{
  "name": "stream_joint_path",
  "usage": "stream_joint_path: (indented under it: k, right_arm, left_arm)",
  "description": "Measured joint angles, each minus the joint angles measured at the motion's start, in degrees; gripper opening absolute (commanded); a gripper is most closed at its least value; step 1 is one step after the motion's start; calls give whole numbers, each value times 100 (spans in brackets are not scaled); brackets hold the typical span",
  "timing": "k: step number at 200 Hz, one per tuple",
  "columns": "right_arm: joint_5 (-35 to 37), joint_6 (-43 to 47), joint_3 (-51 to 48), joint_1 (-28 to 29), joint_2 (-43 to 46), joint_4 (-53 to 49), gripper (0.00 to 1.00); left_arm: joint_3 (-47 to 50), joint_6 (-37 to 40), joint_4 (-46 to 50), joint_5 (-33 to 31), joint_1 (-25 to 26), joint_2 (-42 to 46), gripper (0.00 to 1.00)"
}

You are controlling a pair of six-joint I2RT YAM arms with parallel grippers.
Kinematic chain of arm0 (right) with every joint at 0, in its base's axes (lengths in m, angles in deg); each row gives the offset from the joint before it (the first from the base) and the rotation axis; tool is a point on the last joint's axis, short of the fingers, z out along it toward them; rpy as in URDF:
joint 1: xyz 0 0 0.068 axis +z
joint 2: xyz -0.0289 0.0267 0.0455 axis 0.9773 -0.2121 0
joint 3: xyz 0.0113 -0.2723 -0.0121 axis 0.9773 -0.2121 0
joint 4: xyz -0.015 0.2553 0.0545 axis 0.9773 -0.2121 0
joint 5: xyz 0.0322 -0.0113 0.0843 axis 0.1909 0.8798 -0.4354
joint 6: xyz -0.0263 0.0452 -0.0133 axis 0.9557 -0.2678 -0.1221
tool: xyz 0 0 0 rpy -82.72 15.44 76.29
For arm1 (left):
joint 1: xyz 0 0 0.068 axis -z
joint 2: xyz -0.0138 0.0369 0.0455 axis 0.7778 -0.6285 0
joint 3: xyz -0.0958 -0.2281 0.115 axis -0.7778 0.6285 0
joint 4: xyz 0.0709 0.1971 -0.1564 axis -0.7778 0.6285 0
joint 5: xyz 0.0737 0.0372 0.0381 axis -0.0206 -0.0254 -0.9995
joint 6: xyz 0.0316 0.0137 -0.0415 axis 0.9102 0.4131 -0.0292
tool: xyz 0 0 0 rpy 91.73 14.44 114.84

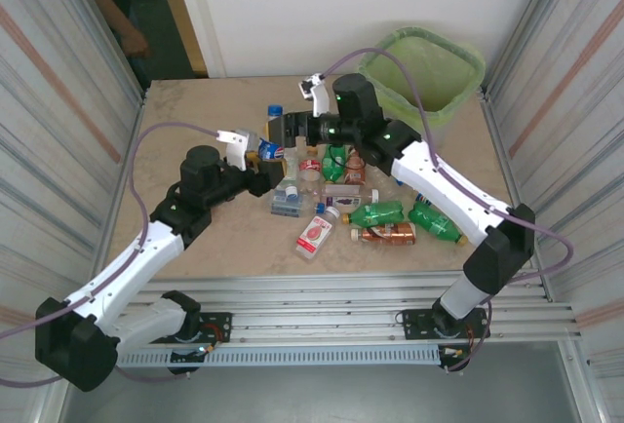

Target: Put the plastic bottles in the bin

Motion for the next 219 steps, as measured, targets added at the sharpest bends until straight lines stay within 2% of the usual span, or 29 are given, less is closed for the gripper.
stream_joint_path:
  k: [87,118,155,194,219]
  right_arm:
    - [-195,-190,302,61,-599,20,69]
    - [-221,-254,350,129,-678,26,60]
    - [-166,-337,352,166,-741,0,43]
    - [-142,-341,352,168,-754,-28,28]
    - [-118,-341,352,173,-754,-46,20]
  left_arm:
    - [-28,0,-68,37,11,-7,43]
    - [-28,0,-20,-87,11,-9,43]
    - [-28,22,103,-323,44,-61,44]
    - [-28,44,153,-380,48,-66,54]
    - [-28,55,168,-382,48,-66,66]
